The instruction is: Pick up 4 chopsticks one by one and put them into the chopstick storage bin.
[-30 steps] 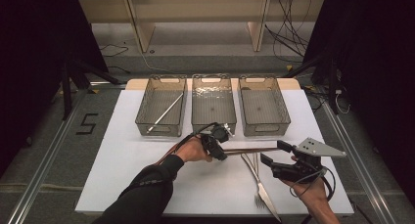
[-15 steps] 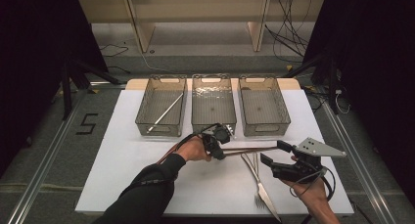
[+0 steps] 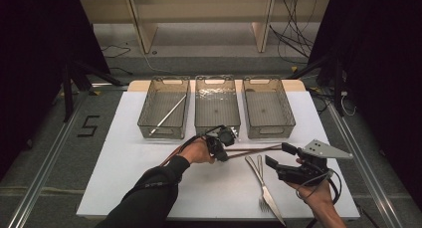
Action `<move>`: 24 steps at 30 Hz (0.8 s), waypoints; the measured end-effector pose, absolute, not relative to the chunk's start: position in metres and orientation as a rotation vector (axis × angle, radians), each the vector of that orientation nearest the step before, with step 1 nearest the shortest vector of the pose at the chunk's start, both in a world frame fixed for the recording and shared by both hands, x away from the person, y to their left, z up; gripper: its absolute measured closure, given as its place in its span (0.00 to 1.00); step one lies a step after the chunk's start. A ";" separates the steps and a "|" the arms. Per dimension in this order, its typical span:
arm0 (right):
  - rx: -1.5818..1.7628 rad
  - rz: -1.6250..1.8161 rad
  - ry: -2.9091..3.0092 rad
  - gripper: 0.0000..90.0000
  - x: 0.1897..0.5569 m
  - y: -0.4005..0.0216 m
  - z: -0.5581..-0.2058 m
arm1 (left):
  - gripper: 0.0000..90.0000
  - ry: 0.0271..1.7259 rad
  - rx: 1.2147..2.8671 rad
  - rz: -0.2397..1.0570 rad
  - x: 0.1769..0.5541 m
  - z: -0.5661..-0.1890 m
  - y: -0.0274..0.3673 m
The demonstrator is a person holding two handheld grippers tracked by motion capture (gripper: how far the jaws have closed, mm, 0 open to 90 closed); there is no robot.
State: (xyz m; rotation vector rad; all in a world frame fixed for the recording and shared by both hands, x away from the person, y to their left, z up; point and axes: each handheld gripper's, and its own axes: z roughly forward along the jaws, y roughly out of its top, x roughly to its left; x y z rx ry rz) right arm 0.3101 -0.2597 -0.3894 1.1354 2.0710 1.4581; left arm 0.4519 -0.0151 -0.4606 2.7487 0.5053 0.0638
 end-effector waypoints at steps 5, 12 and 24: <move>1.138 1.455 2.074 0.28 0.310 -0.259 -0.389 | 0.92 0.449 2.771 0.079 0.452 -0.460 -0.017; 1.138 1.453 2.073 0.28 0.310 -0.259 -0.389 | 0.93 0.384 2.773 0.107 0.448 -0.459 -0.017; 1.138 1.454 2.070 0.28 0.310 -0.260 -0.389 | 0.93 0.384 2.738 0.107 0.445 -0.451 -0.012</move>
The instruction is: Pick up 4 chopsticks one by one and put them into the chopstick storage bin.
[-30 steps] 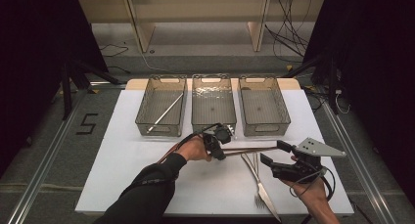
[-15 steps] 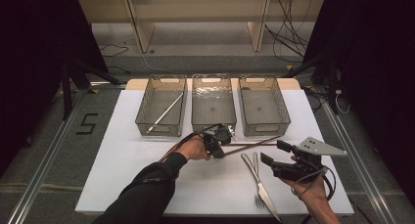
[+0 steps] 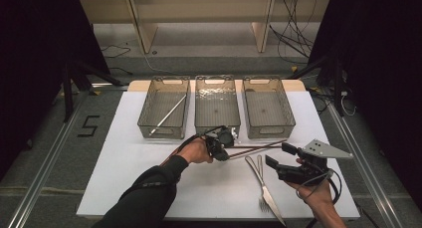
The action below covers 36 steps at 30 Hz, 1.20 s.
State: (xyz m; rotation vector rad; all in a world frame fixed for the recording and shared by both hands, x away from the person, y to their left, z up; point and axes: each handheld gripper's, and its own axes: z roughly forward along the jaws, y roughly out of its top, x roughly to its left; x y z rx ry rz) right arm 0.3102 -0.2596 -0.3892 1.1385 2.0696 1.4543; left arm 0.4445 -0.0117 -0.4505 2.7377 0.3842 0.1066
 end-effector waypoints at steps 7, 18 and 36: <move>1.138 1.453 2.071 0.28 0.310 -0.260 -0.389 | 0.93 0.380 2.703 0.085 0.438 -0.441 -0.003; 1.140 1.450 2.071 0.28 0.310 -0.259 -0.389 | 0.93 0.430 2.584 0.091 0.429 -0.406 0.026; 1.144 1.448 2.068 0.28 0.310 -0.260 -0.389 | 0.93 0.717 2.374 0.175 0.463 -0.372 0.103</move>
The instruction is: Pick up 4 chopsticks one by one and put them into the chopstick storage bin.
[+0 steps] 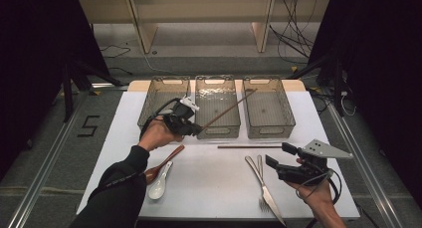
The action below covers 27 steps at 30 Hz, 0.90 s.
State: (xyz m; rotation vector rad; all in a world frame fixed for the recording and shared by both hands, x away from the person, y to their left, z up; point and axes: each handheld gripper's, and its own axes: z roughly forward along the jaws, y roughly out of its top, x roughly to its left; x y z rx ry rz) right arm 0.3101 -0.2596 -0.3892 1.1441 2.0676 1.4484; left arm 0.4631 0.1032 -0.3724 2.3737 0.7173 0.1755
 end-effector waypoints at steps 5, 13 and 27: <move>1.146 1.447 2.069 0.28 0.311 -0.259 -0.390 | 0.93 0.804 2.320 0.208 0.473 -0.370 0.124; 1.150 1.448 2.069 0.28 0.311 -0.259 -0.390 | 0.93 0.936 2.276 0.246 0.491 -0.367 0.157; 1.150 1.449 2.069 0.28 0.311 -0.259 -0.390 | 0.93 1.096 2.223 0.297 0.515 -0.367 0.189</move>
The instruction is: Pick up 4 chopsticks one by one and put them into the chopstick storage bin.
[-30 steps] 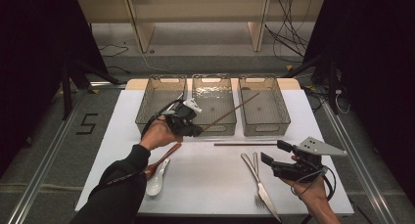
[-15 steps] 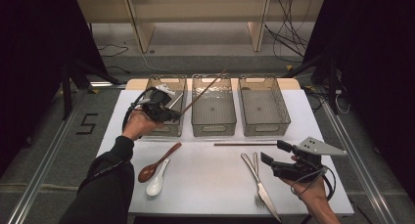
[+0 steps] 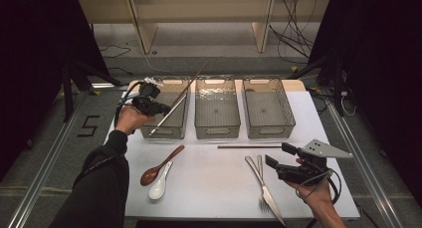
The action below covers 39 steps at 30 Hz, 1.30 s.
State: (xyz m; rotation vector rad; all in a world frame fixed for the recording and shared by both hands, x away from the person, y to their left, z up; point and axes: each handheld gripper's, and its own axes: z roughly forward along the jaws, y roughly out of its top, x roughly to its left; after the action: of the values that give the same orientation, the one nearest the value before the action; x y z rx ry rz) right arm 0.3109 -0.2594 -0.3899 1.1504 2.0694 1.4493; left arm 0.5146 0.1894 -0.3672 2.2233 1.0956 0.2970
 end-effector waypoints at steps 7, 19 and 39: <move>1.150 1.450 2.069 0.28 0.311 -0.260 -0.390 | 0.93 1.148 2.201 0.301 0.519 -0.373 0.201; 1.150 1.449 2.070 0.28 0.311 -0.259 -0.390 | 0.93 1.236 2.160 0.315 0.519 -0.389 0.221; 1.149 1.450 2.071 0.28 0.311 -0.259 -0.390 | 0.93 1.343 2.176 0.306 0.522 -0.410 0.236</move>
State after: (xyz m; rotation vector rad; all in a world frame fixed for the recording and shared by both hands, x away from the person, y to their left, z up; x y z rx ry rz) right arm 0.3109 -0.2594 -0.3897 1.1487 2.0705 1.4497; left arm 0.5215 0.2355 -0.4103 2.1763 1.3430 0.3063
